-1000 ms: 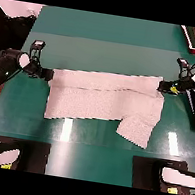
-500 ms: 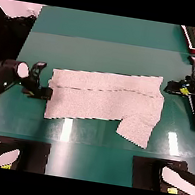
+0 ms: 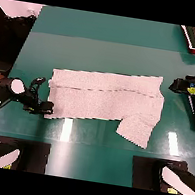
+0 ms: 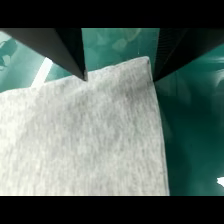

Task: Fold the shirts.

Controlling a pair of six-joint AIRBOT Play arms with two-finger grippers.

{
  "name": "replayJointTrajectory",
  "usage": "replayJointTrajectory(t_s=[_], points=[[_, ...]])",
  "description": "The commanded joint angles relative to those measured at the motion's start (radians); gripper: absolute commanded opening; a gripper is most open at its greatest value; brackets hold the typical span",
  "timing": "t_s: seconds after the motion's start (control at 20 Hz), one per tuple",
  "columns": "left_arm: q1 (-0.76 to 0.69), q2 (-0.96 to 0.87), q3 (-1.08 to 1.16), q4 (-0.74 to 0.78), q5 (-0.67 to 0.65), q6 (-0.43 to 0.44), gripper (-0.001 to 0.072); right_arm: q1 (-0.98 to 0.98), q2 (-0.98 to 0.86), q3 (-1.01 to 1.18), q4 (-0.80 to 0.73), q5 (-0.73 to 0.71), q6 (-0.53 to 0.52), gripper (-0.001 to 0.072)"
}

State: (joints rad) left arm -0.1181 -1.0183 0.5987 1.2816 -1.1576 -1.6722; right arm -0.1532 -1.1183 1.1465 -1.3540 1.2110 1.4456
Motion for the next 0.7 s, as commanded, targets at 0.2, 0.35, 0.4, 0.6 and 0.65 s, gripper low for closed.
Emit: replayJointTrajectory(t_s=[0.2, 0.35, 0.4, 0.6, 0.65], points=[[-0.001, 0.006, -0.010, -0.006, -0.011, 0.000, 0.0479, 0.000, 0.004, 0.000, 0.000, 0.037, 0.001, 0.0409], [0.000, 0.000, -0.024, 0.010, -0.006, -0.005, 0.0478, 0.000, 0.005, 0.000, 0.000, 0.047, 0.001, 0.0409], [-0.001, 0.000, -0.034, 0.009, -0.006, -0.005, 0.0478, 0.000, 0.004, 0.000, 0.000, 0.051, 0.001, 0.0409], [-0.001, 0.000, -0.042, -0.006, 0.002, -0.003, 0.0031, 0.000, 0.005, 0.000, -0.001, 0.075, 0.001, 0.0409], [0.000, 0.000, -0.035, -0.008, 0.008, -0.003, 0.0030, 0.000, 0.005, 0.000, -0.004, 0.091, 0.001, 0.0409]])
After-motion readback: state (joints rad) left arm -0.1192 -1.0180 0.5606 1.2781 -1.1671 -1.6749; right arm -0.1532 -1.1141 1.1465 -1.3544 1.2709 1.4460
